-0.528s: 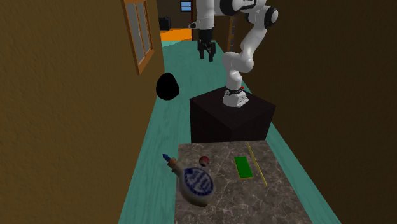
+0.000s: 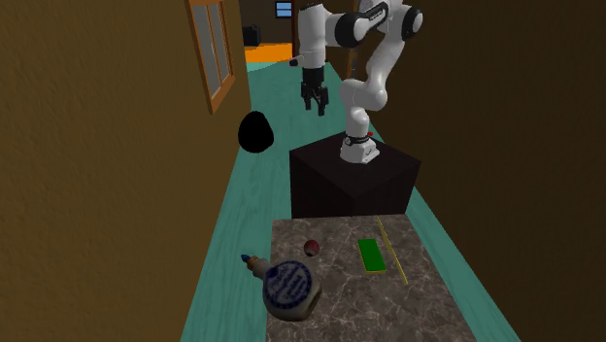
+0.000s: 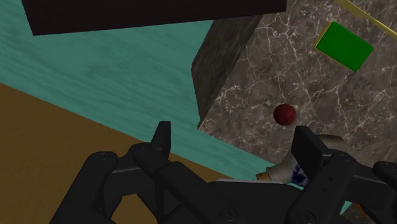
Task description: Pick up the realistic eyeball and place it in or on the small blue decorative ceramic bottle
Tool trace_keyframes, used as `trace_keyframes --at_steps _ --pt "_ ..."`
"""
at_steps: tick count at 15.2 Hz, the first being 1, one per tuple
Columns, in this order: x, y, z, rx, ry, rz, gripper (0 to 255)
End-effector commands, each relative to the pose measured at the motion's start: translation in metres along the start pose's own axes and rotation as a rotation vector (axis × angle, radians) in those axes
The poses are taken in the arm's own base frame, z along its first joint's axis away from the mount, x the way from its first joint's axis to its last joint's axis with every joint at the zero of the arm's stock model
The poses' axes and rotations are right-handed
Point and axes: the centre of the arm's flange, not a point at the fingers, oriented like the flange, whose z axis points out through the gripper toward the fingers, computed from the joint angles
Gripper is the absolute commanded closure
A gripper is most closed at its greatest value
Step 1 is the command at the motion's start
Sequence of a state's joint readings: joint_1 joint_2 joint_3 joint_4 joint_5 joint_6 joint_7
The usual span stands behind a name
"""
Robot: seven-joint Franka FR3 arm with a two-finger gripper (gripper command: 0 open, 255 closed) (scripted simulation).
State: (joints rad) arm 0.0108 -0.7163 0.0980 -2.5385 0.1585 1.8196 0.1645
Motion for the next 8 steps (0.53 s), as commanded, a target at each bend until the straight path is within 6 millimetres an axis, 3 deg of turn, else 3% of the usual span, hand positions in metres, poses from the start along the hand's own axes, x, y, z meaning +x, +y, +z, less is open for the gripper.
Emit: trace_keyframes --at_steps 1,8 --pt "0.009 -0.01 0.022 0.004 0.001 0.006 0" --pt "0.04 -0.047 0.1 0.016 -0.002 0.024 0"
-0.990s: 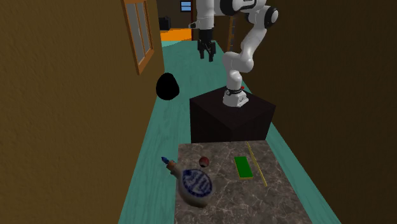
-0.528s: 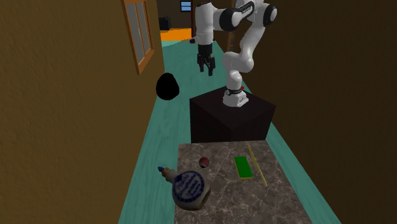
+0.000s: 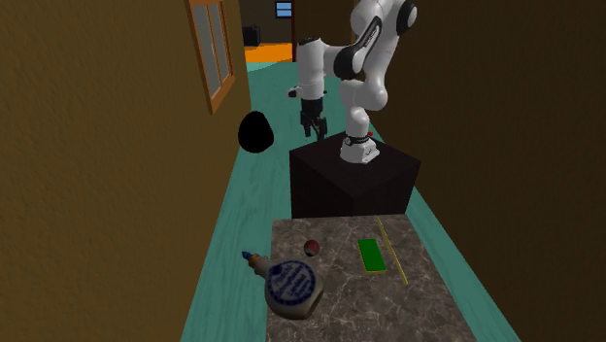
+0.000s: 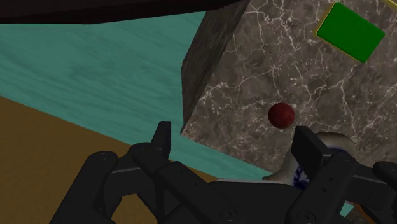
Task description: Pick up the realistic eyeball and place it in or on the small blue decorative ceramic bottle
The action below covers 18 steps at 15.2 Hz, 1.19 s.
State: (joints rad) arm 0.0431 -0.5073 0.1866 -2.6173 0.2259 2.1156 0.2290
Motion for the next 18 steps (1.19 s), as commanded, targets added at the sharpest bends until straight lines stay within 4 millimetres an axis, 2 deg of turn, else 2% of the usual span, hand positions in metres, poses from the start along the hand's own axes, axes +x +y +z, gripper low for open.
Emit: trace_keyframes --at_steps 1,18 --pt "0.012 -0.013 0.02 0.005 0.002 0.006 0" --pt "0.088 -0.104 0.209 0.035 -0.006 0.049 0"
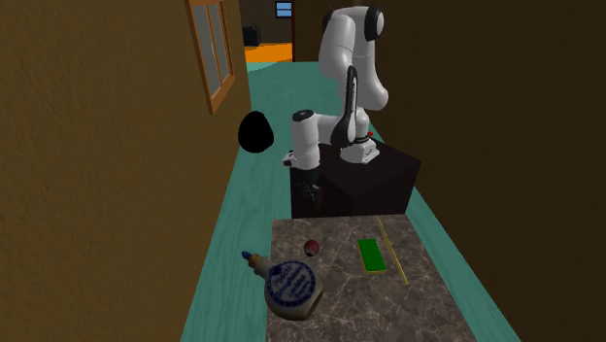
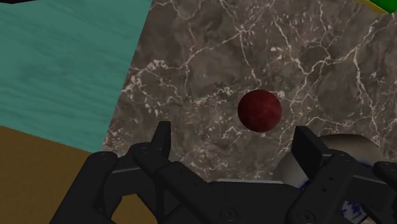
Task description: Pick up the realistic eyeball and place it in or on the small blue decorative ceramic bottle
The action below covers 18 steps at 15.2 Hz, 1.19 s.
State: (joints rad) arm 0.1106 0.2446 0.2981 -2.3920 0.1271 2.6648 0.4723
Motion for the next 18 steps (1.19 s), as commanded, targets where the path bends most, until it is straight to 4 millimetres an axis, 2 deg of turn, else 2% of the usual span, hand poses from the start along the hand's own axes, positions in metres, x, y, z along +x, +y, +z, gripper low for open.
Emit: trace_keyframes --at_steps 1,9,17,18 --pt "0.007 -0.01 0.022 0.004 -0.001 0.006 0" --pt "0.042 -0.052 0.111 0.018 -0.004 0.026 0" --pt "0.043 -0.054 0.155 0.018 -0.004 0.027 0" --pt "0.043 -0.054 0.155 0.018 -0.004 0.027 0"
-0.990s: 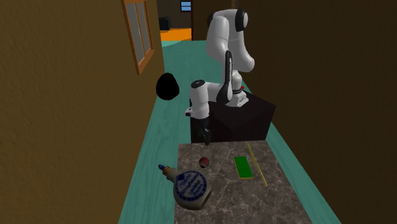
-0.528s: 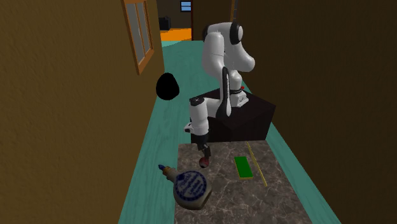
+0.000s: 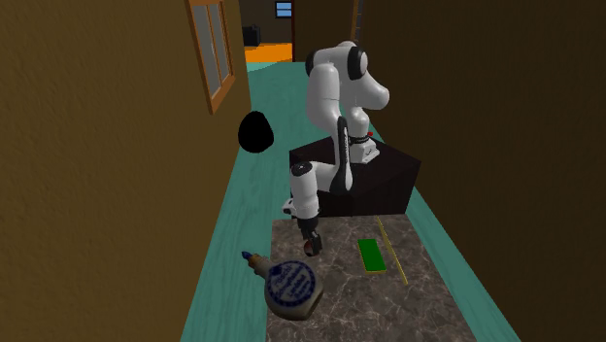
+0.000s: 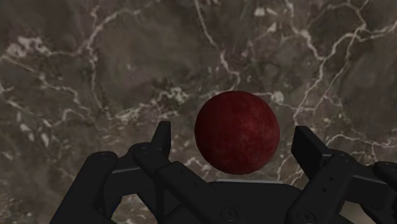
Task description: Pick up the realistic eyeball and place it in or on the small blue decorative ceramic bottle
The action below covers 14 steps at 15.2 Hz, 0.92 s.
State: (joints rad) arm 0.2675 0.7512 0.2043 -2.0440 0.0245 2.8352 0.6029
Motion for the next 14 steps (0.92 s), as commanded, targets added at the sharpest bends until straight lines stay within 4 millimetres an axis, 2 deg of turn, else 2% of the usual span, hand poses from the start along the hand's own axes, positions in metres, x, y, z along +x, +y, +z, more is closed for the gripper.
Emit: trace_keyframes --at_steps 1,7,8,14 --pt "0.0005 -0.0007 0.0031 0.0 0.001 0.0 0" --pt "0.0005 -0.0007 0.003 0.0 0.001 0.0 0" --pt "0.0005 -0.0007 0.003 0.0 0.001 0.0 255" --pt "0.0005 -0.0008 0.0031 0.0 0.001 0.0 255"
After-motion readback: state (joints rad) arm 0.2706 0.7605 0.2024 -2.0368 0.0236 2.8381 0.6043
